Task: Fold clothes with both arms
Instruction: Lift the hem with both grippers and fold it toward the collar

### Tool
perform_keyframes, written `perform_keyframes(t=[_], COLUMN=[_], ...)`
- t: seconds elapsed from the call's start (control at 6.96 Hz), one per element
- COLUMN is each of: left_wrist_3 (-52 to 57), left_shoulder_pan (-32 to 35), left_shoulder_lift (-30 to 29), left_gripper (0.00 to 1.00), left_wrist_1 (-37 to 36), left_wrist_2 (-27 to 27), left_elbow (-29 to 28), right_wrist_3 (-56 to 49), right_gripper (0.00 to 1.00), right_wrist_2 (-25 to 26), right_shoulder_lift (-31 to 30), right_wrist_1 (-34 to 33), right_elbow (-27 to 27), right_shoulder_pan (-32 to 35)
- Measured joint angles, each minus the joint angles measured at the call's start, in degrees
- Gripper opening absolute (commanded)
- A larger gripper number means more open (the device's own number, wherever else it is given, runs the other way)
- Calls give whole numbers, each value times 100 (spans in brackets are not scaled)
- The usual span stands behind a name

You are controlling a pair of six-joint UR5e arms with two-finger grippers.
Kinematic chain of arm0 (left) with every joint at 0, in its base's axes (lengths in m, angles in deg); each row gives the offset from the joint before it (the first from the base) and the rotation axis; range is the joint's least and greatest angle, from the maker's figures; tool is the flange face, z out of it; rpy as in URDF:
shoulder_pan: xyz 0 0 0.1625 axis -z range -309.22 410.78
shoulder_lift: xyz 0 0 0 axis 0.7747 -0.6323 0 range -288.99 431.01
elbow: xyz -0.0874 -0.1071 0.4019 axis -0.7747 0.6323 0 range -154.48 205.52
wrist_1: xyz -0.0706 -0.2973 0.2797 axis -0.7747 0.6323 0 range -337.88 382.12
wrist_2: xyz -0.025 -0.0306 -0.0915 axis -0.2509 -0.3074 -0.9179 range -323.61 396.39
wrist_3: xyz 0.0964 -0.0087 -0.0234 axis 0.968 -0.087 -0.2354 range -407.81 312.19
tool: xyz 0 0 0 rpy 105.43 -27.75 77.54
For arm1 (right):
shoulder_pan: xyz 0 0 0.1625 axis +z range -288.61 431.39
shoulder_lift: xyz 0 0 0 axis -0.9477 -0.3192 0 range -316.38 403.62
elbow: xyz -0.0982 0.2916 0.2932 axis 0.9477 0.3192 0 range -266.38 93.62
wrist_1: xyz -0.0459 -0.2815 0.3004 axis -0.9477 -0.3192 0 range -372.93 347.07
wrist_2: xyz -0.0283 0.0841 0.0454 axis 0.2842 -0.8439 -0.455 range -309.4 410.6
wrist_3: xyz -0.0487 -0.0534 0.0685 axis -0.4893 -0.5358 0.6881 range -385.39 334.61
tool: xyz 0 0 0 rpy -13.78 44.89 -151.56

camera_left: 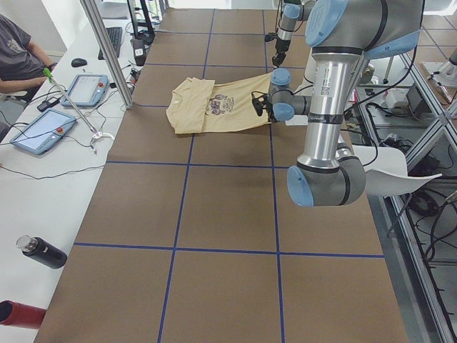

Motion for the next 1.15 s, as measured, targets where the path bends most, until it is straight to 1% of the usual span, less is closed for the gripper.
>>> perform_keyframes(t=[0.14,0.29,0.43,0.57,0.72,1.01,1.15], left_wrist_3=[-36,-42,6,209,604,1451,1812], left_shoulder_pan=[6,27,70,289,759,1745,2206], left_shoulder_lift=[15,13,-44,-237,-561,-1092,-1255], left_gripper=[0,0,0,0,0,0,0], left_wrist_1=[-63,-144,-182,-194,-205,-145,-23], left_wrist_2=[-75,-143,-180,-189,-217,-393,-496], left_elbow=[189,433,566,508,248,-674,-1117], right_wrist_3=[34,28,-47,-330,-945,-2289,-2839], right_gripper=[0,0,0,0,0,0,0], right_wrist_2=[-1,-32,-260,-711,-1238,-2217,-2564], right_shoulder_lift=[-29,-24,17,231,770,1961,2327], right_wrist_1=[-151,-297,-473,-652,-954,-1633,-1793], right_elbow=[-165,-260,-278,-156,187,1152,1622], right_shoulder_pan=[-57,40,362,868,1604,3114,3733])
